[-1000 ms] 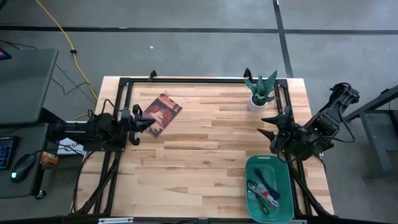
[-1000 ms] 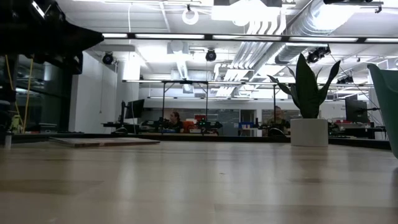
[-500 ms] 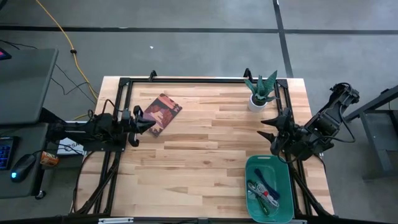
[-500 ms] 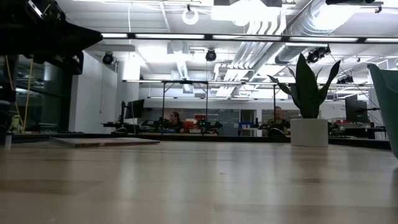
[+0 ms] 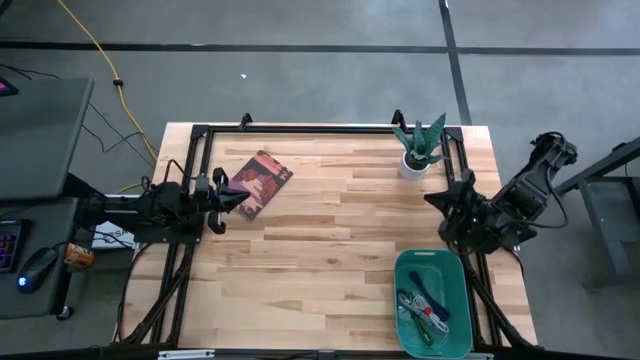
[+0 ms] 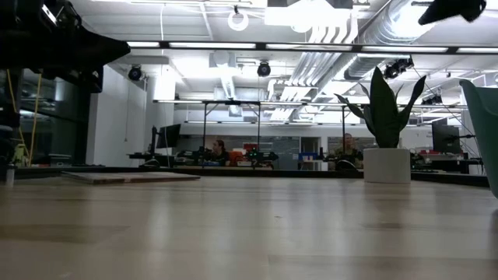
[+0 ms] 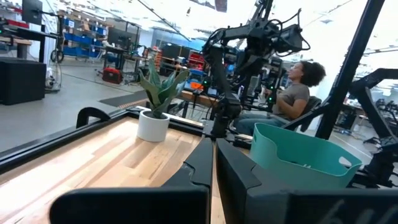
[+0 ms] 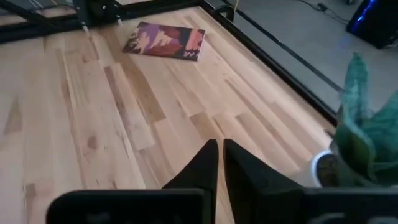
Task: Pick and place USB-C Cables
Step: Return to Home Position
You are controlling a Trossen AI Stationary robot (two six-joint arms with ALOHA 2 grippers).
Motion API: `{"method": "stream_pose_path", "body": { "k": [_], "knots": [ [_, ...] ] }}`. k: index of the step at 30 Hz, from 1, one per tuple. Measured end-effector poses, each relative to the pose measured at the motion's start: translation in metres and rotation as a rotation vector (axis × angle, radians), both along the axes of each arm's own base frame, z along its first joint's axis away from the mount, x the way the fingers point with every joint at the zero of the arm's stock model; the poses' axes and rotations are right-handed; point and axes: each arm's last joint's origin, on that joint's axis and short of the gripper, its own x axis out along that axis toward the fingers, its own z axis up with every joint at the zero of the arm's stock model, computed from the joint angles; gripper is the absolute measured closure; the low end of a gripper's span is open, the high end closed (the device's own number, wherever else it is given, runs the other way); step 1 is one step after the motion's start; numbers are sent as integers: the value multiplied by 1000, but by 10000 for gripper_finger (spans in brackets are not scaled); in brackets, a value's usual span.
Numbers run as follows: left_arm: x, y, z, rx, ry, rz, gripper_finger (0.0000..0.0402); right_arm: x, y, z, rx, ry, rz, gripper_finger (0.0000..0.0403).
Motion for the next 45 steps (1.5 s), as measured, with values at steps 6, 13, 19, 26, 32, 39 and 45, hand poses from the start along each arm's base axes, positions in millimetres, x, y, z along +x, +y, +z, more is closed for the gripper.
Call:
{"method": "stream_pose_path", "body": {
  "k": [6, 13, 19, 26, 32, 39, 45],
  "knots": [
    [0, 0, 0, 0, 0, 1, 402, -9, -15, -29, 44, -146, 35, 398],
    [0, 0, 0, 0, 1, 1, 402, -14, -32, -48, 31, -464, 199, 402],
    [0, 0, 0, 0, 1, 1, 401, -16, -41, -80, -39, -575, 234, 403],
    [0, 0, 0, 0, 1, 1, 401, -13, -45, -107, -71, -676, 289, 403],
    [0, 0, 0, 0, -1, 0, 401, -8, -48, -116, -13, -620, 330, 403],
    [0, 0, 0, -1, 0, 2, 401, 2, -47, -147, -18, -628, 371, 403],
    [0, 0, 0, -1, 1, 2, 401, 3, -47, -151, -58, -603, 412, 403]
  ]
}}
